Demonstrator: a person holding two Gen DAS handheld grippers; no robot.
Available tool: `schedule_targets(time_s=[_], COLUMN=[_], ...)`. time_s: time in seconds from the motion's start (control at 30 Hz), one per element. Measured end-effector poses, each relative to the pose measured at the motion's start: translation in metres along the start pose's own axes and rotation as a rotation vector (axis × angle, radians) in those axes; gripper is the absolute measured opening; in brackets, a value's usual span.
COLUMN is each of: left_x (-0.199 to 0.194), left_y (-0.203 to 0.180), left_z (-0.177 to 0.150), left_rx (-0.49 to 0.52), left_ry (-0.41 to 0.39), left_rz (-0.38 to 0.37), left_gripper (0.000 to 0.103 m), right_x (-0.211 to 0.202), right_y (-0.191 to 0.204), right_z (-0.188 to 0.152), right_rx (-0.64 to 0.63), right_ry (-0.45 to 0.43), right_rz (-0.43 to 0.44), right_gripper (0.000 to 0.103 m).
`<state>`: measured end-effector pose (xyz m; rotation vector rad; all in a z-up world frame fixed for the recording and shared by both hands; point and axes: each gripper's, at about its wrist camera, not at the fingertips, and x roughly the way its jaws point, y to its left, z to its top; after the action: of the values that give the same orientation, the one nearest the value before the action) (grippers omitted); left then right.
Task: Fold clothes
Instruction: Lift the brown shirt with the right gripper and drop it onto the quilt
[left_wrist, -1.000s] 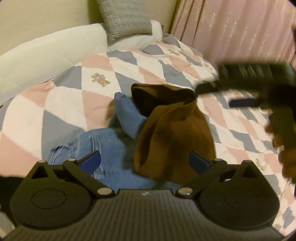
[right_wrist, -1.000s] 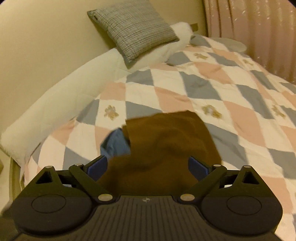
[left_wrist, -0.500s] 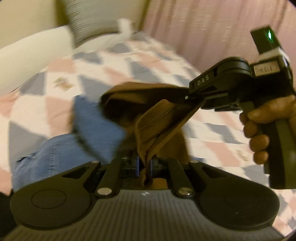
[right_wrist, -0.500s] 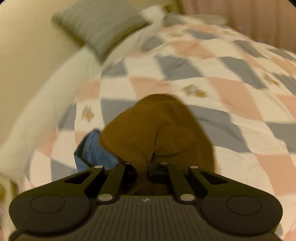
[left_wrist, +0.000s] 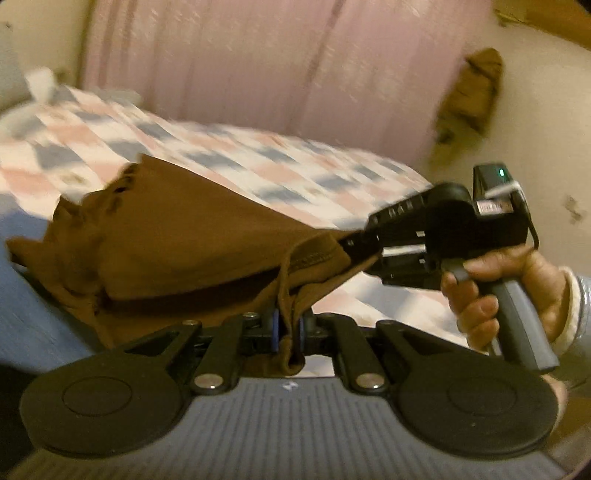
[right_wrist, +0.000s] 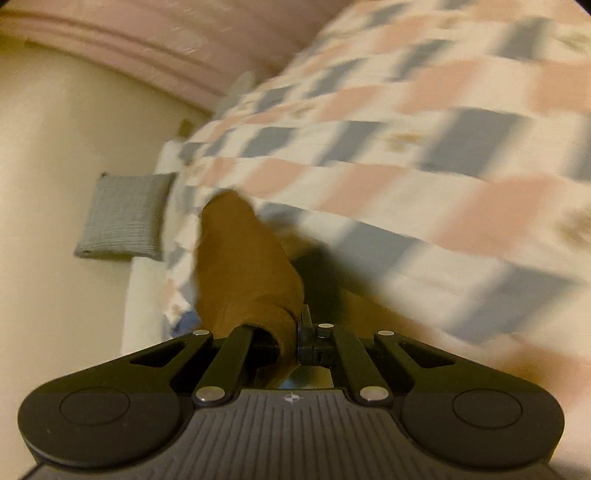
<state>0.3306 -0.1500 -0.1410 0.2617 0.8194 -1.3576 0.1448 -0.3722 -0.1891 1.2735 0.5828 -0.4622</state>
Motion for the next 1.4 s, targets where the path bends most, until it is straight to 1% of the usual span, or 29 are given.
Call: schedule_targets(time_s=[0.1,0.17,0.2,0.27,0.33,0.37,0.4,0.43,0.5,0.53,0.6,0.63,0.7,0.77,0.83,0.9,0.93,0.97,1.0,1.03,1.07,1.1,1.2,1.23,1.27,1.3,1.33,1.37,1.4], left_x=[0.005,0.008,0.010,0.019,0.031,0.036,0.038,0.036,0.029,0.027,0.022,0.018,0.027,0.036,0.042,0.045,0.045,0.045,0.047,0.048,0.050,0.052,0.060,0.064,0.067,0.072,0.077,0.081,0.086], left_y=[-0.051,-0.081,-0.094,-0.114,-0.123,-0.125,-0.125,-0.123,-0.119,-0.117,-0.114,-0.113,-0.105,-0.099,-0.089,-0.078,-0.072,-0.066,-0.061,-0.056,-0.052,-0.048,-0.035,-0.031,-0.027,-0.023,-0.020,-0.017,-0.016], left_z=[-0.036,-0.067,-0.083,-0.120,-0.149,-0.162,-0.172,-0.178,-0.181,-0.181,-0.182,-0.184,-0.185,-0.184,-0.183,-0.183,-0.183,-0.183,-0.182,-0.181,-0.180,-0.178,-0.168,-0.163,-0.159,-0.153,-0.146,-0.140,-0.134], left_rx=[0.019,0.016,0.011,-0.011,-0.031,-0.045,-0.065,-0.082,-0.107,-0.115,-0.117,-0.118,-0.119,-0.113,-0.106,-0.110,-0.114,-0.117,-0.116,-0.115,-0.112,-0.106,-0.094,-0.092,-0.091,-0.091,-0.090,-0.085,-0.071], left_ry=[0.090,0.163,0.204,0.307,0.415,0.461,0.484,0.487,0.466,0.453,0.427,0.419,0.411,0.416,0.411,0.408,0.411,0.415,0.419,0.423,0.427,0.426,0.423,0.422,0.420,0.416,0.407,0.397,0.388], left_rz=[-0.058,-0.082,-0.087,-0.062,0.006,0.040,0.066,0.089,0.140,0.167,0.227,0.253,0.304,0.335,0.358,0.367,0.366,0.366,0.367,0.367,0.364,0.359,0.339,0.331,0.322,0.313,0.305,0.303,0.307], left_gripper=[0.007,0.008,0.009,0.008,0.010,0.011,0.014,0.015,0.016,0.017,0.023,0.024,0.025,0.025,0.025,0.026,0.027,0.027,0.027,0.027,0.027,0.027,0.027,0.027,0.027,0.027,0.027,0.028,0.030], right_x=[-0.059,-0.088,-0.095,-0.107,-0.106,-0.108,-0.112,-0.111,-0.110,-0.103,-0.084,-0.073,-0.045,-0.009,0.023,0.058,0.076,0.089,0.099,0.109,0.104,0.098,0.045,0.017,-0.008,-0.033,-0.058,-0.080,-0.096], right_y=[-0.057,-0.093,-0.112,-0.148,-0.174,-0.177,-0.180,-0.174,-0.160,-0.149,-0.129,-0.120,-0.106,-0.096,-0.091,-0.090,-0.092,-0.097,-0.103,-0.108,-0.111,-0.114,-0.129,-0.143,-0.158,-0.175,-0.192,-0.210,-0.230], right_z=[-0.042,-0.073,-0.086,-0.112,-0.124,-0.124,-0.123,-0.119,-0.111,-0.108,-0.108,-0.111,-0.121,-0.133,-0.145,-0.159,-0.167,-0.174,-0.172,-0.170,-0.157,-0.142,-0.087,-0.063,-0.043,-0.026,-0.011,0.004,0.016], right_rx=[0.021,0.026,0.031,0.040,0.032,-0.020,-0.076,-0.171,-0.368,-0.491,-0.723,-0.828,-0.994,-1.119,-1.204,-1.296,-1.343,-1.383,-1.385,-1.382,-1.298,-1.206,-0.881,-0.727,-0.598,-0.498,-0.420,-0.346,-0.267], right_ry=[0.015,0.077,0.135,0.254,0.423,0.433,0.438,0.420,0.379,0.346,0.289,0.267,0.250,0.263,0.284,0.313,0.326,0.326,0.333,0.341,0.326,0.308,0.185,0.146,0.102,0.045,-0.005,-0.039,-0.042], right_rz=[-0.070,-0.141,-0.173,-0.238,-0.311,-0.347,-0.381,-0.398,-0.427,-0.426,-0.414,-0.404,-0.355,-0.302,-0.277,-0.274,-0.285,-0.312,-0.348,-0.386,-0.368,-0.346,-0.310,-0.291,-0.300,-0.357,-0.450,-0.554,-0.656], right_gripper=[0.002,0.002,0.002,0.003,0.021,0.031,0.040,0.044,0.047,0.049,0.057,0.060,0.065,0.067,0.071,0.082,0.082,0.076,0.051,0.037,0.022,0.010,0.009,0.009,0.008,0.008,0.008,0.008,0.013])
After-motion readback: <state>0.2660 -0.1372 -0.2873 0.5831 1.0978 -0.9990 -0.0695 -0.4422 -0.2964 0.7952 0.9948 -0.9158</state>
